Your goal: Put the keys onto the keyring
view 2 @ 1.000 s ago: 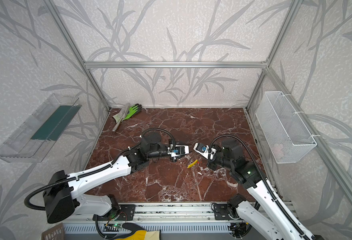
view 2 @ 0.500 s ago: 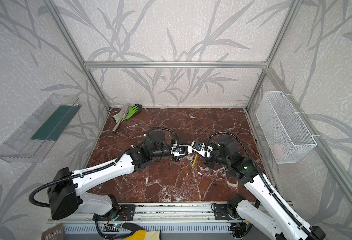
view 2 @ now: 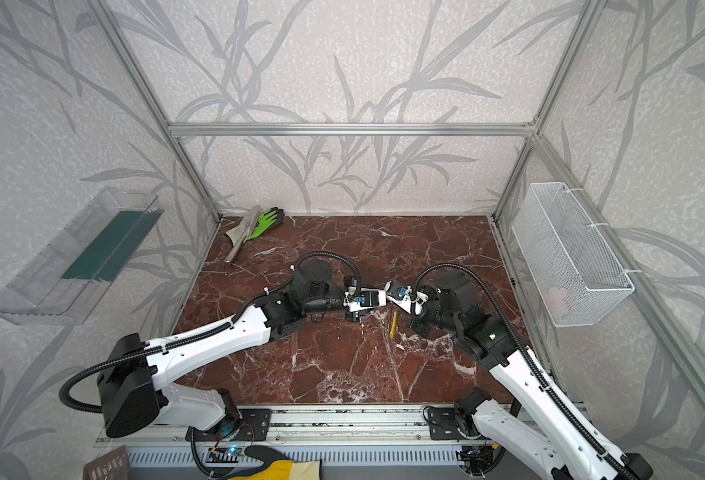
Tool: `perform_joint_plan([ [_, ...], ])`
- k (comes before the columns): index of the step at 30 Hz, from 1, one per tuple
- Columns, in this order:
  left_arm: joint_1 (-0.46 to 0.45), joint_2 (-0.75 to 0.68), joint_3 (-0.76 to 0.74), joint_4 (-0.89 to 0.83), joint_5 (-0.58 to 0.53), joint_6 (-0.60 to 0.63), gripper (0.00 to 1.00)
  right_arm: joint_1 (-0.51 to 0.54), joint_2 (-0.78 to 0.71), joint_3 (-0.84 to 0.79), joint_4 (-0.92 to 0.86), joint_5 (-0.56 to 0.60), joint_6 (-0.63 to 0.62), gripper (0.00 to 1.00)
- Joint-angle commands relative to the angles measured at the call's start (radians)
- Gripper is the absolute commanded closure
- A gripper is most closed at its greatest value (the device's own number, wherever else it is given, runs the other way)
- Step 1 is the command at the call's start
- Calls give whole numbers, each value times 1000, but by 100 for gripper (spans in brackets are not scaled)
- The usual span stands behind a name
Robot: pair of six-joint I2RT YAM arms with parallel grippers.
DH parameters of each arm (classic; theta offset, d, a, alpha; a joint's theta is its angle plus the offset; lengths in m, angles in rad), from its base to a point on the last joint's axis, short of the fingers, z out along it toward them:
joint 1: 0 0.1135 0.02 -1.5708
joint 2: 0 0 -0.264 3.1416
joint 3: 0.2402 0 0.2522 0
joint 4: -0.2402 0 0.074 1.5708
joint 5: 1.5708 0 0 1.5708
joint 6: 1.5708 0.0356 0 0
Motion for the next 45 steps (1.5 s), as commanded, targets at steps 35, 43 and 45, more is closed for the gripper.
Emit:
perform_joint_plan([
  [35, -7, -66, -72, 44, 85, -35, 77, 1, -33, 3, 46, -77, 59, 100],
  [43, -7, -37, -48, 55, 83, -42, 84, 1, -32, 0, 43, -112, 50, 100],
  [45, -7, -32, -44, 63, 87, -48, 86, 1, -33, -1, 43, -113, 48, 100],
])
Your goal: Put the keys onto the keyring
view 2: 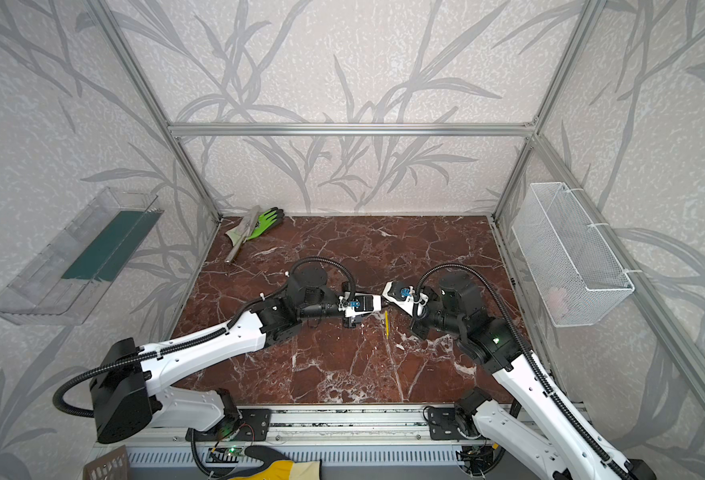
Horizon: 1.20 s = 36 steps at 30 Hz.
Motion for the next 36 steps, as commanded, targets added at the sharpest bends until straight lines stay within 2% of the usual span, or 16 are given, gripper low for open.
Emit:
perform_joint_plan([
  [1, -2, 12, 25, 18, 34, -4, 88, 1, -9, 1, 11, -25, -6, 100],
  [7, -3, 28, 29, 45, 40, -31, 98, 2, -13, -10, 37, -20, -2, 100],
  [11, 12, 28, 11, 129, 61, -118, 100, -8, -50, -37, 74, 22, 8, 79],
  [14, 32, 27, -4, 219, 117, -210, 100, -61, -103, -80, 126, -9, 45, 72],
  [18, 69, 38, -29, 408, 204, -391, 100, -139, -163, -132, 210, -98, 128, 71],
  [21, 82, 49, -35, 493, 248, -474, 100, -147, -181, -146, 237, -118, 151, 72],
  [28, 91, 71, -36, 580, 303, -574, 100, -147, -203, -159, 344, -192, 208, 81],
  [36, 93, 75, -38, 594, 341, -593, 100, -148, -208, -172, 442, -227, 261, 82],
])
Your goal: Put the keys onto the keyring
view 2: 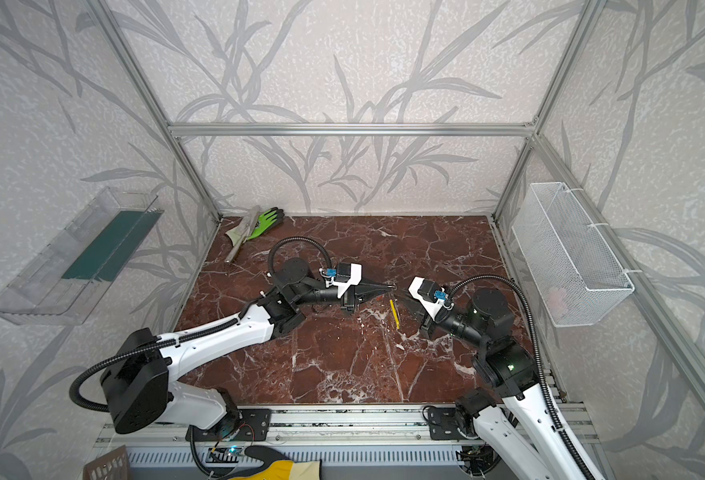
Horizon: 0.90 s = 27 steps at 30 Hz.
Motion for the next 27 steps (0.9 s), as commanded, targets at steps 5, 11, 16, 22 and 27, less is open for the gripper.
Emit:
perform_joint_plan([
  [5, 5, 0, -15, 64, 51, -40, 100, -2, 4, -21, 126, -59, 69, 82],
  [11, 6, -5, -18, 75, 55, -46, 100, -3, 25, -27, 159, -113, 97, 82],
  [16, 5, -10, -20, 88, 58, -50, 100, -3, 34, -33, 153, -128, 99, 84],
  [22, 4, -8, -20, 92, 69, -53, 100, -3, 46, -32, 153, -153, 96, 94],
  [27, 6, -17, -25, 53, 47, -12, 96, -2, 51, -16, 114, -146, 57, 100],
])
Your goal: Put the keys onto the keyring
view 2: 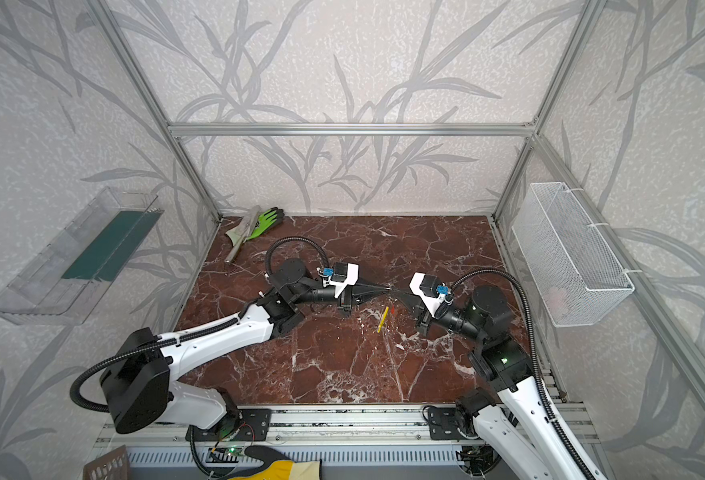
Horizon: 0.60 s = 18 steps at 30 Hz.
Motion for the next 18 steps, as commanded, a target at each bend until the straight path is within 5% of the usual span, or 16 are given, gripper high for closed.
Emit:
perform_joint_plan([
  [1, -9, -22, -7, -7, -6, 35, 92, 3, 7, 15, -37, -22, -39, 100],
  [6, -10, -66, 23, -250, -84, 226, 72, 5, 25, 84, -225, 35, -157, 100],
  [18, -37, -90, 136, -665, -241, 562, 70, 6, 101, 165, -419, 66, -269, 100],
])
